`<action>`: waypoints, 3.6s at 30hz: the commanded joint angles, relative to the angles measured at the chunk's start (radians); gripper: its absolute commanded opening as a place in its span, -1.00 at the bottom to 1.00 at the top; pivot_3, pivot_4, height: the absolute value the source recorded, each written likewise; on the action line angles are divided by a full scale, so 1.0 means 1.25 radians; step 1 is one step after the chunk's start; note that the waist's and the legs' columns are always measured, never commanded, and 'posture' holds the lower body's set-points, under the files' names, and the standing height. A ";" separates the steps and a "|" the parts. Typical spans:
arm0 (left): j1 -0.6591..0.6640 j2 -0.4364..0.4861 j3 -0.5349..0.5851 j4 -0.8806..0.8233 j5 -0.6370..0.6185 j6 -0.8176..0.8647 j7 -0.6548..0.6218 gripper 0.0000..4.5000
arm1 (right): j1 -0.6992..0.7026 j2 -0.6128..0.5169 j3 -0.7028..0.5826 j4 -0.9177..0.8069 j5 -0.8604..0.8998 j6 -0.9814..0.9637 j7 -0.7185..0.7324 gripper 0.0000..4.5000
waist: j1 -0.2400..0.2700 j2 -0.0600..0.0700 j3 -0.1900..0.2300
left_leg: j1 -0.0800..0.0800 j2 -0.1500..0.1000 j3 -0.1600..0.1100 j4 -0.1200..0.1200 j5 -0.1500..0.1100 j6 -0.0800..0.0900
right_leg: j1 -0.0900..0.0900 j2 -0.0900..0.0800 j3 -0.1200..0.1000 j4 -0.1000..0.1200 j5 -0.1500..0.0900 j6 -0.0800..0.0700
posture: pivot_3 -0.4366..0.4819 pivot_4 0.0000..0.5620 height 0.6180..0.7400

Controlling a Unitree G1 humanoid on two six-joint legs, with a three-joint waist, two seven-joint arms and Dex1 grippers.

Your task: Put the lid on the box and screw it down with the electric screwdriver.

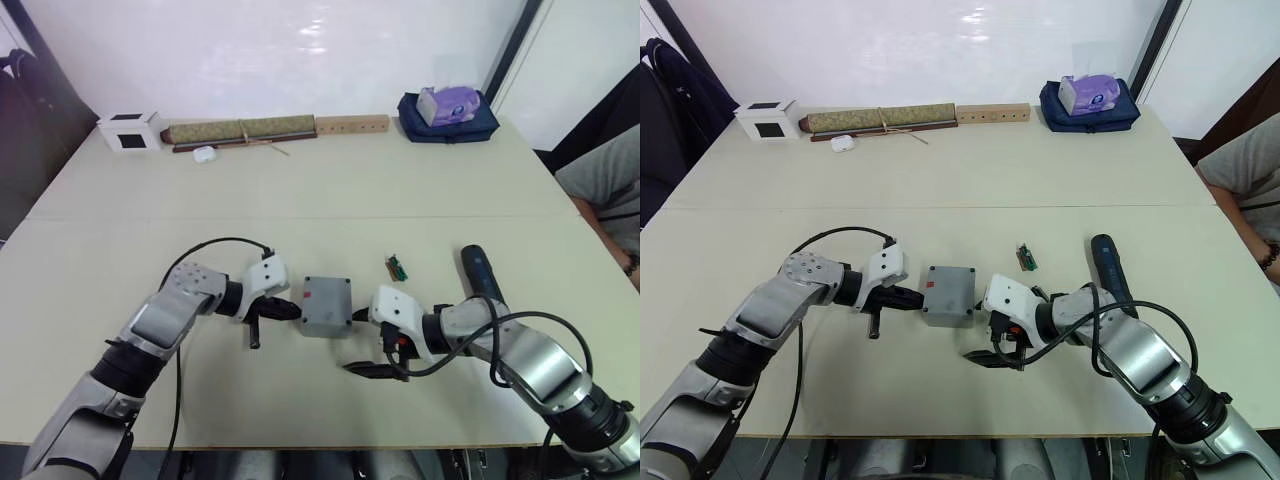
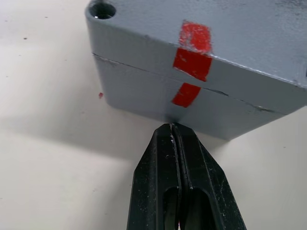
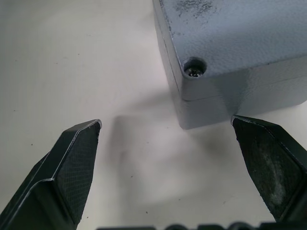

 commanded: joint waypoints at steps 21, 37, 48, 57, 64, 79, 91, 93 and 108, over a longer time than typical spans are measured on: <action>-0.145 0.012 0.136 -0.088 -0.207 0.149 -0.044 -1.00 | 0.272 0.061 -0.465 -0.129 0.115 0.062 -0.203 0.99 | -0.002 -0.001 0.000 | 0.009 0.000 0.000 -0.001 -0.001 0.001 | 0.009 0.000 0.000 -0.001 0.000 0.000 | -0.05 -0.47 1.00; -0.154 0.017 0.102 -0.067 -0.190 0.116 -0.053 -1.00 | 0.234 0.106 -0.369 -0.037 0.044 -0.020 -0.266 -0.09 | 0.000 -0.001 0.000 | 0.009 0.000 0.000 -0.001 -0.001 0.001 | 0.010 0.000 0.000 -0.002 0.000 0.000 | -0.05 -0.47 1.00; -0.145 0.021 0.103 -0.064 -0.188 0.104 -0.043 -1.00 | 0.239 0.098 -0.348 -0.002 0.017 -0.060 -0.252 -0.33 | 0.000 -0.001 0.000 | 0.009 0.000 0.000 -0.001 -0.001 0.001 | 0.010 0.000 0.000 -0.002 0.000 0.000 | -0.05 -0.47 1.00; -0.139 0.021 0.100 -0.064 -0.186 0.098 -0.040 -1.00 | 0.249 0.099 -0.351 0.002 0.007 -0.071 -0.251 -0.97 | 0.000 -0.001 0.000 | 0.009 0.000 0.000 -0.001 -0.001 0.001 | 0.010 0.000 0.000 -0.002 0.000 0.000 | -0.05 -0.47 1.00; -0.139 0.021 0.096 -0.060 -0.182 0.091 -0.041 -1.00 | 0.246 0.094 -0.382 -0.011 0.019 -0.074 -0.244 -0.97 | 0.000 -0.001 0.000 | 0.009 0.000 0.000 -0.001 -0.001 0.001 | 0.010 0.000 0.000 -0.002 0.000 0.000 | -0.05 -0.47 1.00; -0.129 0.035 0.100 -0.018 -0.162 0.070 -0.049 -1.00 | 0.111 0.122 -0.372 -0.081 0.092 -0.020 -0.244 -0.97 | -0.004 -0.001 0.000 | 0.009 0.000 0.000 -0.001 -0.001 0.001 | 0.010 0.000 0.000 -0.002 0.000 0.000 | -0.05 -0.47 1.00; -0.112 0.053 0.108 -0.035 -0.166 0.081 -0.039 -1.00 | 0.044 0.183 -0.226 -0.042 0.068 -0.048 -0.235 -0.97 | 0.000 -0.001 0.000 | 0.008 0.000 0.000 -0.001 -0.001 0.001 | 0.009 -0.001 0.000 -0.002 0.000 0.000 | -0.05 -0.47 1.00; -0.107 0.052 0.109 -0.043 -0.167 0.085 -0.035 -1.00 | 0.040 0.185 -0.207 -0.024 0.054 -0.063 -0.227 -0.97 | -0.001 -0.001 0.000 | 0.008 0.000 0.000 -0.001 -0.001 0.001 | 0.009 0.000 0.000 -0.002 0.000 0.000 | -0.05 -0.47 1.00; -0.100 0.048 0.106 -0.049 -0.164 0.087 -0.023 -1.00 | 0.042 0.191 -0.183 0.003 0.033 -0.081 -0.215 -0.97 | -0.001 -0.001 0.000 | 0.008 0.000 0.000 -0.001 -0.001 0.001 | 0.009 0.000 0.000 -0.002 0.000 0.000 | -0.05 -0.47 1.00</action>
